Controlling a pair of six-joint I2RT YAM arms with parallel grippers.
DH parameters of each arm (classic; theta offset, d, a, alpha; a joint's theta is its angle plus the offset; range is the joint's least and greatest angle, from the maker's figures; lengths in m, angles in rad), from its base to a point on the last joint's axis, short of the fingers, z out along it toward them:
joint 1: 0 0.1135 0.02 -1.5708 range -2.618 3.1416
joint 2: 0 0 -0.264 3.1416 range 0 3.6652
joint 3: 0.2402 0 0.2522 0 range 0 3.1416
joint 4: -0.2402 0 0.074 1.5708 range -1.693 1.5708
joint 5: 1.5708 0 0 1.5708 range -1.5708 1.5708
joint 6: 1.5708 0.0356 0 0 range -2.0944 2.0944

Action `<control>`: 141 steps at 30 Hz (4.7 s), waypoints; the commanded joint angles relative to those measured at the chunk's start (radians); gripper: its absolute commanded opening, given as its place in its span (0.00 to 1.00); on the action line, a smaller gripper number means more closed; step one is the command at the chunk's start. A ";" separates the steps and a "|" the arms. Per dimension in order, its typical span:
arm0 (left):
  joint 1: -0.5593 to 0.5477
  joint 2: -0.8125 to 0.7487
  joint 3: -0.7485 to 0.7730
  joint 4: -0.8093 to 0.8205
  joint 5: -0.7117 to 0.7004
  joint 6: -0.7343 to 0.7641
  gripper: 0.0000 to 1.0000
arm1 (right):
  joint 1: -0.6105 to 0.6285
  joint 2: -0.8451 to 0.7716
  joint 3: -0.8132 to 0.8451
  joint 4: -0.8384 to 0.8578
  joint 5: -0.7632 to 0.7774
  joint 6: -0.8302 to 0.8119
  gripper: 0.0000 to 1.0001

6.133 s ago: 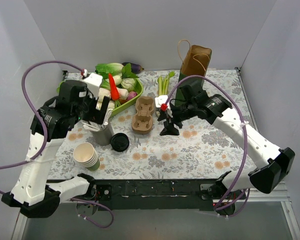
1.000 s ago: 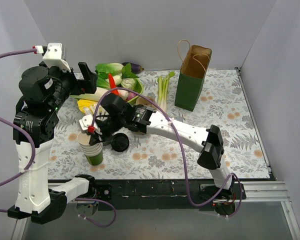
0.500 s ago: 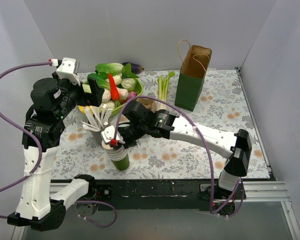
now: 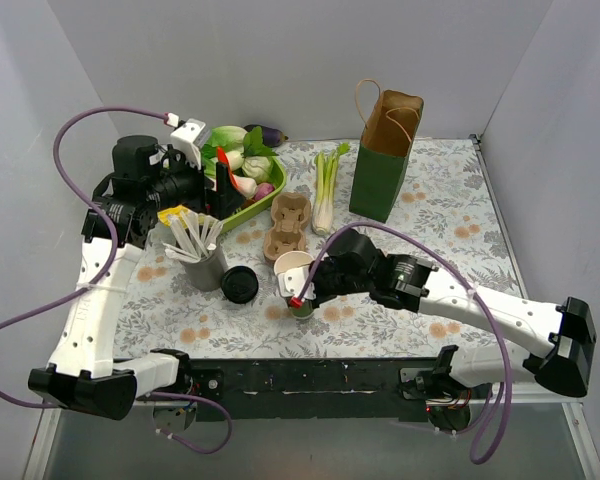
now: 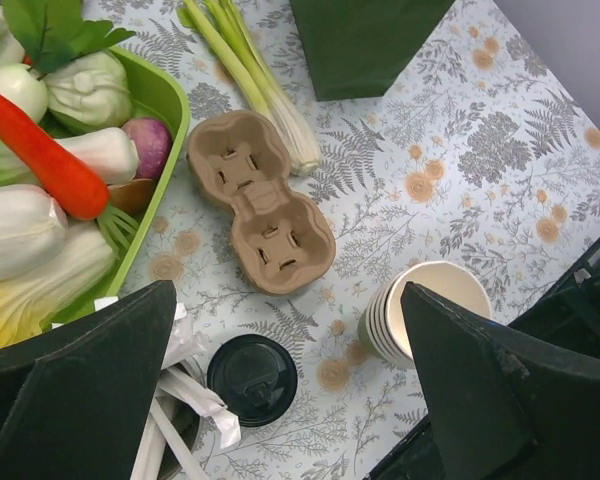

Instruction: Pack the takeout coffee

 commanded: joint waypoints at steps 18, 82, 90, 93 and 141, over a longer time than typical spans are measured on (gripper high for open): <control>-0.009 0.165 -0.051 0.020 0.335 0.087 0.93 | -0.177 -0.020 -0.001 -0.040 0.024 0.173 0.09; -0.161 0.441 -0.083 0.306 0.405 -0.427 0.88 | -0.305 0.065 0.588 -0.474 0.189 0.313 0.01; -0.130 0.423 -0.060 0.277 0.351 -0.364 0.88 | -0.484 -0.109 0.342 -0.532 0.393 0.276 0.01; -0.124 0.405 -0.052 0.279 0.351 -0.344 0.88 | -0.671 -0.179 0.187 -0.528 0.347 0.270 0.01; -0.122 0.408 0.176 0.109 0.248 -0.171 0.89 | -0.784 -0.195 0.104 -0.488 -0.277 0.040 0.67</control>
